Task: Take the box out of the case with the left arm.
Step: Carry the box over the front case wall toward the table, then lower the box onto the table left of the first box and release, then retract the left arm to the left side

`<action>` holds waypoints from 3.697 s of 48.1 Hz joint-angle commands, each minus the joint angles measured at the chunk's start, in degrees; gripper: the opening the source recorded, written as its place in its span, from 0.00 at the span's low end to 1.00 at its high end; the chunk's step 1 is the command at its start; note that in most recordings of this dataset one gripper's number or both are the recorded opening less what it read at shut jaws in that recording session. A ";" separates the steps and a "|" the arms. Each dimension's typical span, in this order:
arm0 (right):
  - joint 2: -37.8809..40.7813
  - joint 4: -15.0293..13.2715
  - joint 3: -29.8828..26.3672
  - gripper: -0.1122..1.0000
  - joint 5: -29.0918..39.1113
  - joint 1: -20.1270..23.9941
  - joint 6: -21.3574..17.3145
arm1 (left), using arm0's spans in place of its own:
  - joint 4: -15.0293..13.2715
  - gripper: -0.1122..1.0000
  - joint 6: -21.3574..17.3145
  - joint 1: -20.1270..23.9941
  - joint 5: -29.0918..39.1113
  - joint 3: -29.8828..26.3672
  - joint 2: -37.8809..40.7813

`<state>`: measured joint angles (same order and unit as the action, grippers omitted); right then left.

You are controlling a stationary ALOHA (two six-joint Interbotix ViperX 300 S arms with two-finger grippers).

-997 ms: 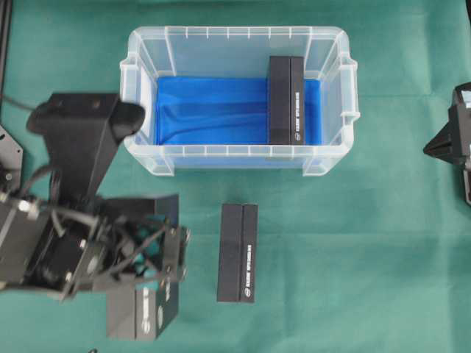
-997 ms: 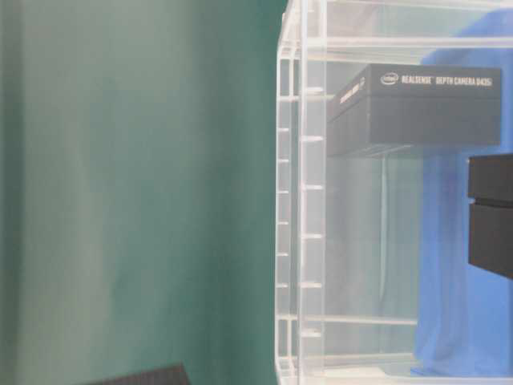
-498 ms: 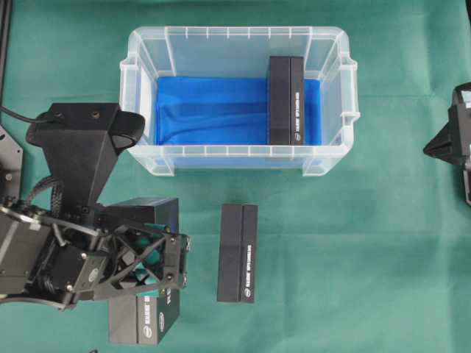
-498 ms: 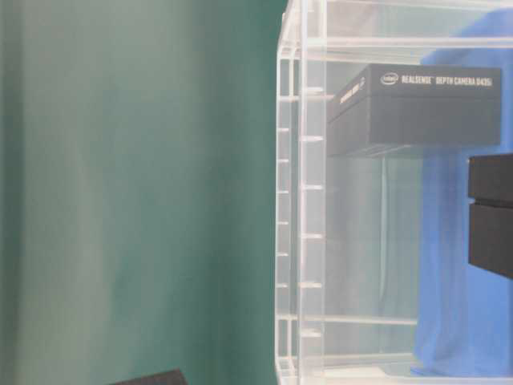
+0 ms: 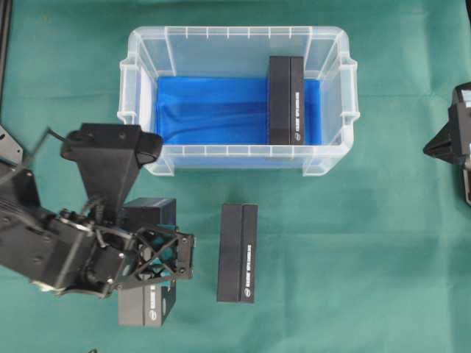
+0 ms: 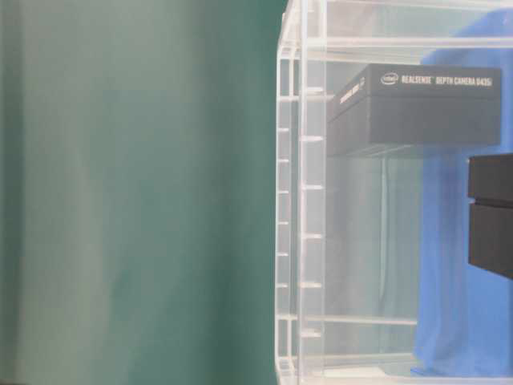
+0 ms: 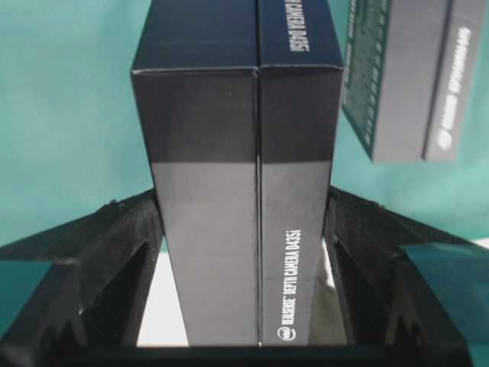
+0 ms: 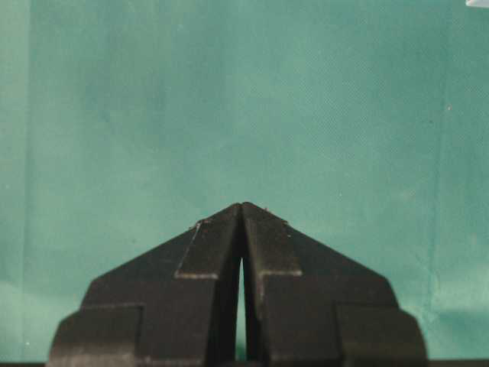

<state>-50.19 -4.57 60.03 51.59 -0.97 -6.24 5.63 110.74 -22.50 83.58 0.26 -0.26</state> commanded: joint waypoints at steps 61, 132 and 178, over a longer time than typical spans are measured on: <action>0.35 0.53 -2.29 0.10 -0.18 -0.09 -0.26 | -2.99 0.65 -0.53 2.99 -23.20 18.28 0.44; 0.44 0.35 -2.37 0.10 -0.18 -0.09 -0.18 | -3.34 0.99 -3.43 3.52 -11.78 9.05 -8.61; 0.44 0.53 -2.72 0.10 0.79 -0.09 -0.18 | -2.81 0.97 -2.29 -3.52 -2.11 20.74 -24.87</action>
<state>-50.10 -4.13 58.80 52.38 -0.97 -6.24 2.55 107.31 -25.14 81.47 19.69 -22.06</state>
